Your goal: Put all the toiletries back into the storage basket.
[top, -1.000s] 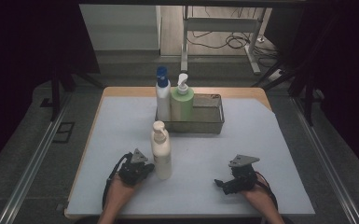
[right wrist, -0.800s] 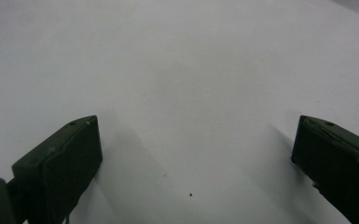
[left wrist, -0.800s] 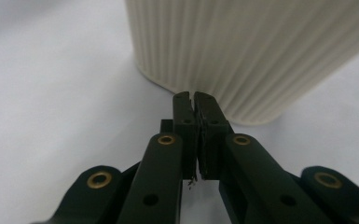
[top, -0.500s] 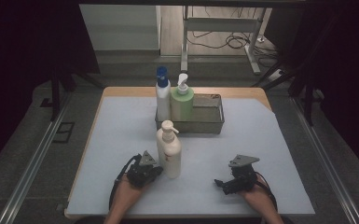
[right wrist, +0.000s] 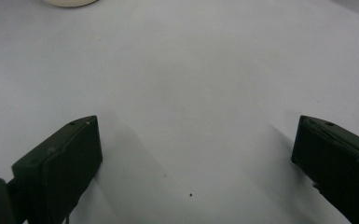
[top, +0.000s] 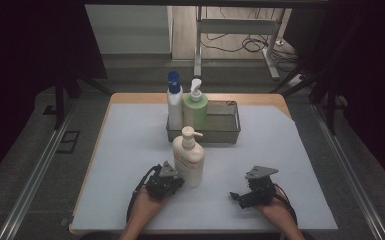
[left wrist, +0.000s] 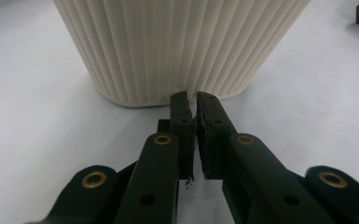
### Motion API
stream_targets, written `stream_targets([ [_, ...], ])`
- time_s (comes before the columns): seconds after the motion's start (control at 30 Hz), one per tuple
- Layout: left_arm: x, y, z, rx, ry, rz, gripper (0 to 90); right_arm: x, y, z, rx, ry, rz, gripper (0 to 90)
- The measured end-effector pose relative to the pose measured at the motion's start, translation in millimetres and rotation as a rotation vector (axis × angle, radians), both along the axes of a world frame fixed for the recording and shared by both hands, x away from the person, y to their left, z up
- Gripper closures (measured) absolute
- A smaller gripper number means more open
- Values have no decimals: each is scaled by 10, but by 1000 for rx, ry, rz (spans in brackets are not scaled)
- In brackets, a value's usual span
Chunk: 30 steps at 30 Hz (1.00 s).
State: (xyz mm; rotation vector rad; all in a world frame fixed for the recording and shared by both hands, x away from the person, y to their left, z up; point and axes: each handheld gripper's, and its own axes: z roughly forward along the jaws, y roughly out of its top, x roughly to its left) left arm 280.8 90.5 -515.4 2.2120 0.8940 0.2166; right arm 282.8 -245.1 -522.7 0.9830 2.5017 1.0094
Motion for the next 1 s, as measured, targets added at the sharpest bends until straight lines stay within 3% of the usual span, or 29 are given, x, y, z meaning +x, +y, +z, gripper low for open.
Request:
stream_targets([
  [0.23,-40,58,20,-4,-7,8,792,3,-1,1,-1,1,1,13],
  [0.4,-111,155,76,-23,-17,36,660,6,-2,5,0,5,3,14],
  [0.57,-191,286,94,-17,-36,72,512,8,-4,6,-1,1,4,15],
  [0.8,-262,408,70,26,-56,124,288,-8,-6,45,-4,0,3,23],
  [1.0,-248,447,5,55,-51,140,170,-14,11,137,5,-18,24,24],
])
